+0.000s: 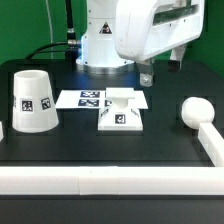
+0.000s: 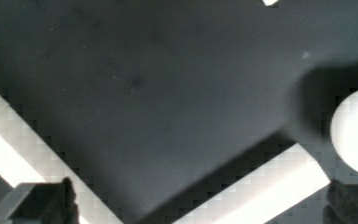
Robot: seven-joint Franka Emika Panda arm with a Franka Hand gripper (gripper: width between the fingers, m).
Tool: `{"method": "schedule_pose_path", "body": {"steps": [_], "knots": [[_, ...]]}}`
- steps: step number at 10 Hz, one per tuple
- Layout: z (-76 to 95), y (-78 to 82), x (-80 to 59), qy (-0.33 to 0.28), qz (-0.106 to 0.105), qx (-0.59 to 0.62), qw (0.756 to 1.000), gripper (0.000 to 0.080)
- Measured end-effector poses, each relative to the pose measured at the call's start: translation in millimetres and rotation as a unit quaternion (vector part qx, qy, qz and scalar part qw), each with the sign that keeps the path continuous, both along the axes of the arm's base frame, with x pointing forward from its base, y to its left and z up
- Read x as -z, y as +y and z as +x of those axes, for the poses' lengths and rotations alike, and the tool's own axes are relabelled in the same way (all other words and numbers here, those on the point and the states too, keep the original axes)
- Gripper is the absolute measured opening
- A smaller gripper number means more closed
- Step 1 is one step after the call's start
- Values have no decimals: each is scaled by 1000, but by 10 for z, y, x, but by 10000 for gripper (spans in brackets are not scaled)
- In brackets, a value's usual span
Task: Assemble lamp
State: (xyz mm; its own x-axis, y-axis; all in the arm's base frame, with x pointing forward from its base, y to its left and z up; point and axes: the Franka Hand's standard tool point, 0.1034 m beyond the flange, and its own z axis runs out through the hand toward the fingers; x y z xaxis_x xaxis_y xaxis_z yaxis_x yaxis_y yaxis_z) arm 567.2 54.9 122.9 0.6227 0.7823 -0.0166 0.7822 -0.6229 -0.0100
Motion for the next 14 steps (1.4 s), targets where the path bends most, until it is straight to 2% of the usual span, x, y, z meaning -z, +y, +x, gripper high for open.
{"method": "schedule_pose_path", "body": {"steps": [4, 5, 8, 9, 12, 14], "knots": [[-1, -7, 1, 0, 0, 1, 1000, 700], [-53, -117, 30, 4, 4, 15, 1000, 700], [-520, -549, 183, 6, -6, 59, 998, 700], [-556, -613, 220, 6, -6, 67, 998, 700], [-549, -576, 224, 6, -7, 155, 988, 700], [-557, -567, 230, 7, -6, 240, 971, 700]]}}
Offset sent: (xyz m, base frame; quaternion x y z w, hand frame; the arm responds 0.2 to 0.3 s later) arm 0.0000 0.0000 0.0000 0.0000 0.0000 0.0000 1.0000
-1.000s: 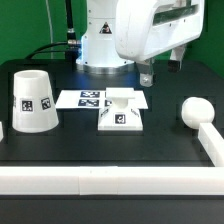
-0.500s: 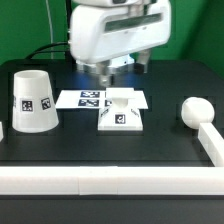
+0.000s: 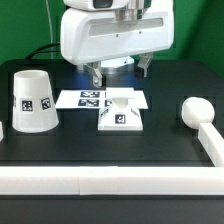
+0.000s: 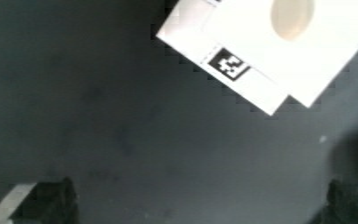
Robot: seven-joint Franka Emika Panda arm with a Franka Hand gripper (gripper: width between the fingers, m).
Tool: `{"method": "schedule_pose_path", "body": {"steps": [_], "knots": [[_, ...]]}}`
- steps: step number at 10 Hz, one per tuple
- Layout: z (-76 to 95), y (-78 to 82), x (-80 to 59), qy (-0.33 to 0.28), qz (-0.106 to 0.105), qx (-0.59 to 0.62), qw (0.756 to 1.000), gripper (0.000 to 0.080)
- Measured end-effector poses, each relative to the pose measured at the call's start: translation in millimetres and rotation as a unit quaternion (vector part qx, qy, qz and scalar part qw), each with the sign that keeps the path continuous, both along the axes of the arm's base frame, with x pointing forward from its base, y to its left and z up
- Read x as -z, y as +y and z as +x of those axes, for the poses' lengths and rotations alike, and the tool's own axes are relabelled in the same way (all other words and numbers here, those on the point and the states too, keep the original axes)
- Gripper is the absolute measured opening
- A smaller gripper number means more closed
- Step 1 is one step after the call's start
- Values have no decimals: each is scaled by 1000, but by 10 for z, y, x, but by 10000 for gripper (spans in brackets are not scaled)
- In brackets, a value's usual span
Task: Assemble lamp
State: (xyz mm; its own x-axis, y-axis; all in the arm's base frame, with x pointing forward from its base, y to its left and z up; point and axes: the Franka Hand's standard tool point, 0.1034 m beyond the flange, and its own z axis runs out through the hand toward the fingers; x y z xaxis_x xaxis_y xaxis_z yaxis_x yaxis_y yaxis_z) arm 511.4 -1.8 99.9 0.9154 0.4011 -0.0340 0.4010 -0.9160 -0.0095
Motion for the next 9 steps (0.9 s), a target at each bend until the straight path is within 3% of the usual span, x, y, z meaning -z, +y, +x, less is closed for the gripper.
{"method": "schedule_pose_path", "body": {"steps": [2, 5, 7, 9], "knots": [[-140, 7, 85, 7, -1, 131, 991, 700], [-278, 85, 158, 9, 4, 230, 973, 700], [-287, 91, 168, 10, 5, 232, 973, 700], [-423, 94, 250, 11, 5, 222, 975, 700]]}}
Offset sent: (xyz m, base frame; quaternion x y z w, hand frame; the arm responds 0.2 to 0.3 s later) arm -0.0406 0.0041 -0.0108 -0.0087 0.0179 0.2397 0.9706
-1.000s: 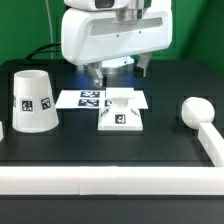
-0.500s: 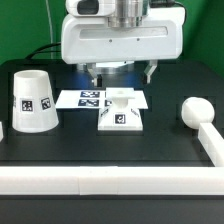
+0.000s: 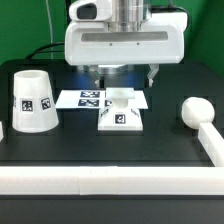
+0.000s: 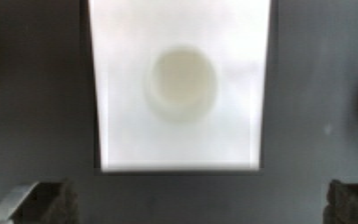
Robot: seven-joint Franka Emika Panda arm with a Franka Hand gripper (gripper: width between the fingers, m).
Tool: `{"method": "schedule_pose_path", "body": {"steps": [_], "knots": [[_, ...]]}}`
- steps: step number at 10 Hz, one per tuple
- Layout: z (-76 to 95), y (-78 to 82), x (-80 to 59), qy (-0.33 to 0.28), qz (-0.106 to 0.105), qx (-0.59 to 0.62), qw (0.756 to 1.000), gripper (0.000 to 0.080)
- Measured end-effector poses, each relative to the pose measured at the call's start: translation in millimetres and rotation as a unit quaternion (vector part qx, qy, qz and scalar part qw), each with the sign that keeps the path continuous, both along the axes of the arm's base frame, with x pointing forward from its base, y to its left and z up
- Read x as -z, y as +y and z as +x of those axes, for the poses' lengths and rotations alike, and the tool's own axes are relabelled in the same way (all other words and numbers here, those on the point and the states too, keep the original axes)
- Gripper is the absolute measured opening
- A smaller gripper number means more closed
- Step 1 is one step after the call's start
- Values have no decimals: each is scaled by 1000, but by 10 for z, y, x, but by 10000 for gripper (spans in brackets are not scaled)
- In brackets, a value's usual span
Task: Assemble lamp
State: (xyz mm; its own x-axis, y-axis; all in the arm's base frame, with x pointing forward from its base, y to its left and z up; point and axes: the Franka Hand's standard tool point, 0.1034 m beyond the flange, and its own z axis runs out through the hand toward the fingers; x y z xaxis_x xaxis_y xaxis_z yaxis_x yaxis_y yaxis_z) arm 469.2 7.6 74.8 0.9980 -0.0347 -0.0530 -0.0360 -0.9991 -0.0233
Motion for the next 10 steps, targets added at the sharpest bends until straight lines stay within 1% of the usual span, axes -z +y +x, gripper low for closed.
{"method": "schedule_pose_path", "body": {"steps": [2, 4, 7, 9, 10], "knots": [[-102, -15, 85, -1, 1, -15, 1000, 700], [-145, -77, 187, 0, 3, -18, 1000, 700], [-183, -70, 267, 5, 5, -18, 1000, 700], [-194, -73, 287, 7, 5, -18, 1000, 700], [-195, -71, 287, 7, 5, -18, 1000, 566]]}}
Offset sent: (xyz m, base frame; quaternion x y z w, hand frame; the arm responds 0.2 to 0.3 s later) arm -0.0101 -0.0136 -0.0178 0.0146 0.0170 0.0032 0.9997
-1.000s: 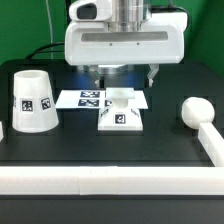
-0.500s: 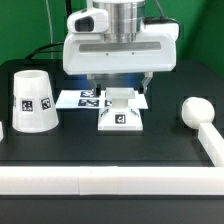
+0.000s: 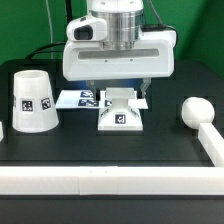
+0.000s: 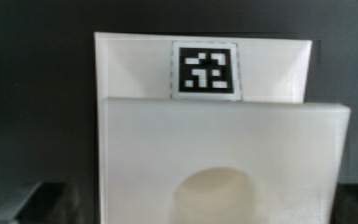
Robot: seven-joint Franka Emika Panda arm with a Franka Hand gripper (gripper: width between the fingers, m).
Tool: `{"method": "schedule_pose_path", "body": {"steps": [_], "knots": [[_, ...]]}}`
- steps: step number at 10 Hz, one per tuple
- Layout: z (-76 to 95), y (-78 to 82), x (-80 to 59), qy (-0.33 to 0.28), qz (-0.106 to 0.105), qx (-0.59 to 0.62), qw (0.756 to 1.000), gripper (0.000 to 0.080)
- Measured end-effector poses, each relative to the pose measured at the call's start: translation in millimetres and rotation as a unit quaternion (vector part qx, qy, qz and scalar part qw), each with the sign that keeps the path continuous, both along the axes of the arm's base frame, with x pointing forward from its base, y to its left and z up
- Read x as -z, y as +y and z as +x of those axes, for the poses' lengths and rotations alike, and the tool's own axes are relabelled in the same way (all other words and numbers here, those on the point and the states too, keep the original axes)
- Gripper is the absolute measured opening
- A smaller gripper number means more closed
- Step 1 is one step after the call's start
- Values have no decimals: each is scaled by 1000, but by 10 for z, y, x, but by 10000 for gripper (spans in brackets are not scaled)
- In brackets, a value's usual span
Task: Assemble lamp
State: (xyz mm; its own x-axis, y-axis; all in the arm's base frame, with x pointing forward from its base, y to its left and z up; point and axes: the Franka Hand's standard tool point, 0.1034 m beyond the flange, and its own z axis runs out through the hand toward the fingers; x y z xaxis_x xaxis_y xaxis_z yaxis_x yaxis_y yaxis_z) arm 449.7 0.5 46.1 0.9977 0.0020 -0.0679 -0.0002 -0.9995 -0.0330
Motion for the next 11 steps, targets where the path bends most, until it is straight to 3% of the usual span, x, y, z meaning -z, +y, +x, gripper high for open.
{"method": "schedule_pose_path", "body": {"steps": [2, 8, 11], "knots": [[2, 1, -1, 0, 0, 0, 1000, 533], [18, 7, 0, 0, 0, -1, 1000, 533], [585, 162, -7, -25, 3, -9, 1000, 534]]}}
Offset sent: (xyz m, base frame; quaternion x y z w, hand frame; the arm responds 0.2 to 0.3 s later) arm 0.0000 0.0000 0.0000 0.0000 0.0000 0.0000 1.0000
